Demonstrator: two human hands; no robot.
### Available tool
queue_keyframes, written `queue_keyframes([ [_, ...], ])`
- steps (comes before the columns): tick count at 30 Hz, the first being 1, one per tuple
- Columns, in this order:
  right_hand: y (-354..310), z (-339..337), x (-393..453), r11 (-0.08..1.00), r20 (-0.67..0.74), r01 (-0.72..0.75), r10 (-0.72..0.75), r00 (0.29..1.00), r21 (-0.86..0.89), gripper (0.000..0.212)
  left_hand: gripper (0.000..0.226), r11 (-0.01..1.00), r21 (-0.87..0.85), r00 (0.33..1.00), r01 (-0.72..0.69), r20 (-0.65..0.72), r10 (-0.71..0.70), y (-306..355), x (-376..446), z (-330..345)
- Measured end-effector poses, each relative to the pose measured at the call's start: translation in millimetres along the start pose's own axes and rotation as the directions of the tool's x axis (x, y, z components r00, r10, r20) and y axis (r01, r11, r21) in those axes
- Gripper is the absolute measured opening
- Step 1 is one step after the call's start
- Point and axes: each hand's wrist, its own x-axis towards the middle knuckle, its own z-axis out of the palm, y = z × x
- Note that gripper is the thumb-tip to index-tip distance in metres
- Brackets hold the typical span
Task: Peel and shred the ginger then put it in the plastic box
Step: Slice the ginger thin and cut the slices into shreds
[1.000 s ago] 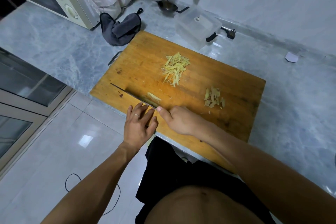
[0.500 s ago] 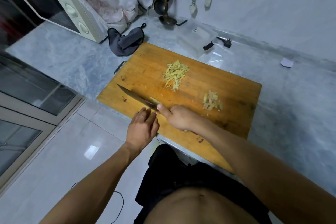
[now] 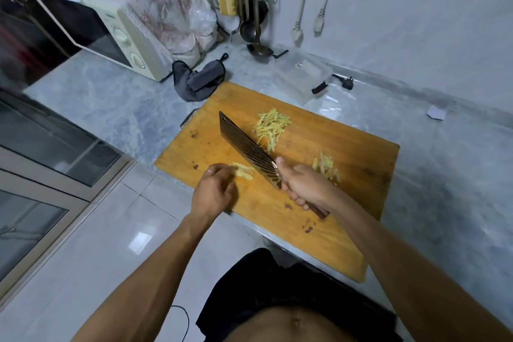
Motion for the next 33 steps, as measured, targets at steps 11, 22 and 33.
queue_keyframes([
  [11, 13, -16, -5, 0.999, -0.092, -0.04, 0.038, 0.995, -0.026, 0.07, 0.039, 0.986, 0.044, 0.907, -0.162, 0.4, 0.131, 12, 60, -1],
  [22, 17, -39, 3, 0.998, -0.225, -0.003, 0.016, 0.974, 0.061, 0.07, 0.029, 0.993, -0.078, 0.965, -0.093, 0.238, 0.109, 35, 103, 5],
  [33, 8, -45, 19, 0.998, -0.363, -0.037, 0.016, 0.932, -0.05, 0.071, 0.027, 0.998, -0.063, 0.998, 0.003, 0.068, 0.002, 64, 157, -7],
])
